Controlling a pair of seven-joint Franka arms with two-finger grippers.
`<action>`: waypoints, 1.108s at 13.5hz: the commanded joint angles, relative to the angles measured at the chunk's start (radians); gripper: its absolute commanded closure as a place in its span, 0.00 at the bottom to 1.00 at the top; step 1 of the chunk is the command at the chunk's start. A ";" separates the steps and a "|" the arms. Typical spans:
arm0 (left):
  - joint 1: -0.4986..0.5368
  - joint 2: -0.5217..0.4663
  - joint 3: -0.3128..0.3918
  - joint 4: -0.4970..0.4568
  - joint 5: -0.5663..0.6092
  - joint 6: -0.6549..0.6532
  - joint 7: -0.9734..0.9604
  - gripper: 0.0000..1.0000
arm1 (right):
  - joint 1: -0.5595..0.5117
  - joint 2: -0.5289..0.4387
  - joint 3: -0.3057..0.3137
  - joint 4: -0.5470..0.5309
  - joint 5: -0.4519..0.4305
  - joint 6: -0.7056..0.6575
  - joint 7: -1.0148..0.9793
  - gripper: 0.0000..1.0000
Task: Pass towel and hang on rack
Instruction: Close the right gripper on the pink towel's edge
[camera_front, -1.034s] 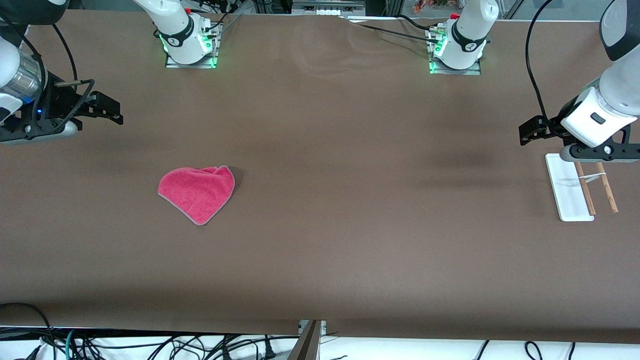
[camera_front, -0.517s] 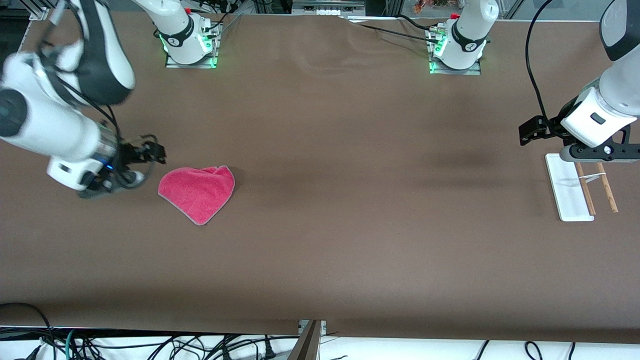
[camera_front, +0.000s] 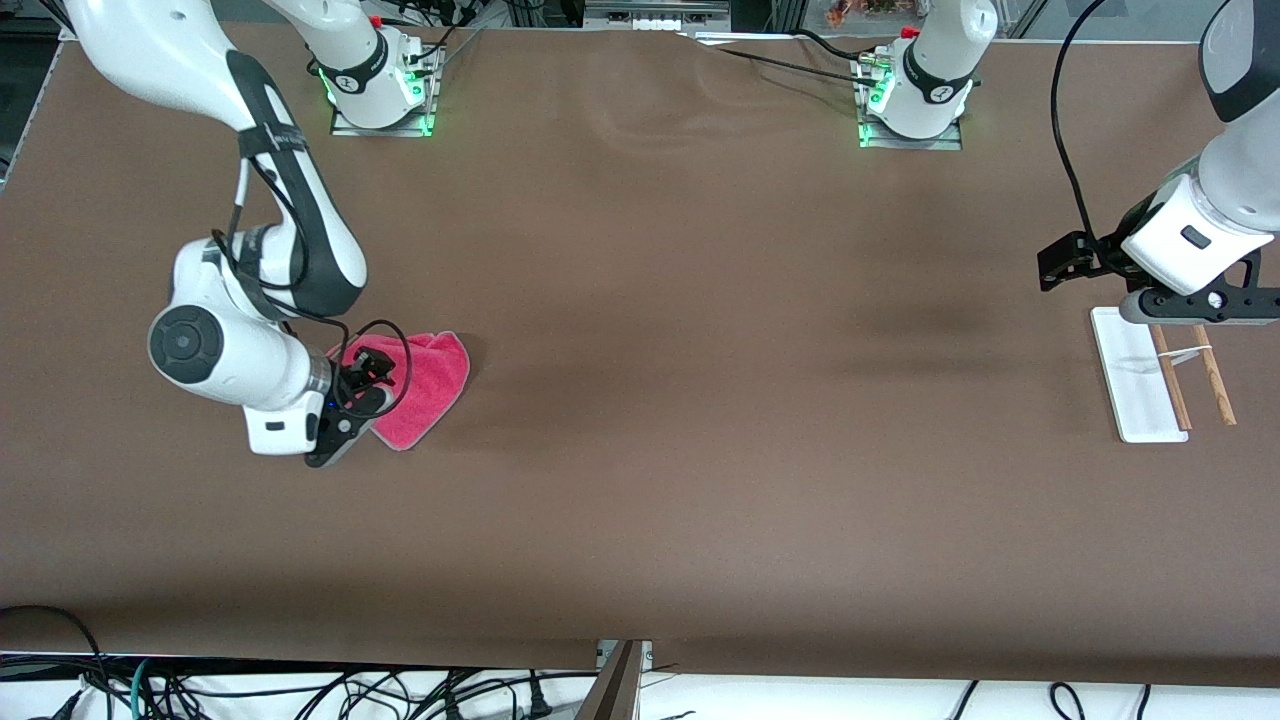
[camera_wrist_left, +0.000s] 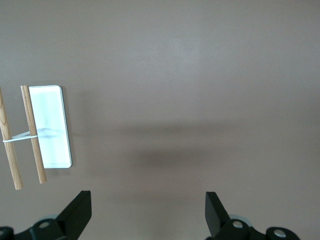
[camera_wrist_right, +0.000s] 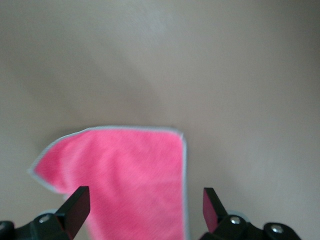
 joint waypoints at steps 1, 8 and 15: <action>0.005 0.011 -0.003 0.030 -0.022 -0.025 0.013 0.00 | 0.004 0.071 -0.001 0.034 -0.011 0.089 -0.186 0.00; 0.005 0.011 -0.003 0.030 -0.022 -0.025 0.013 0.00 | 0.000 0.166 0.000 0.008 0.001 0.275 -0.357 0.09; -0.008 0.011 -0.006 0.031 -0.022 -0.023 -0.002 0.00 | -0.003 0.167 0.000 -0.059 0.001 0.359 -0.357 0.37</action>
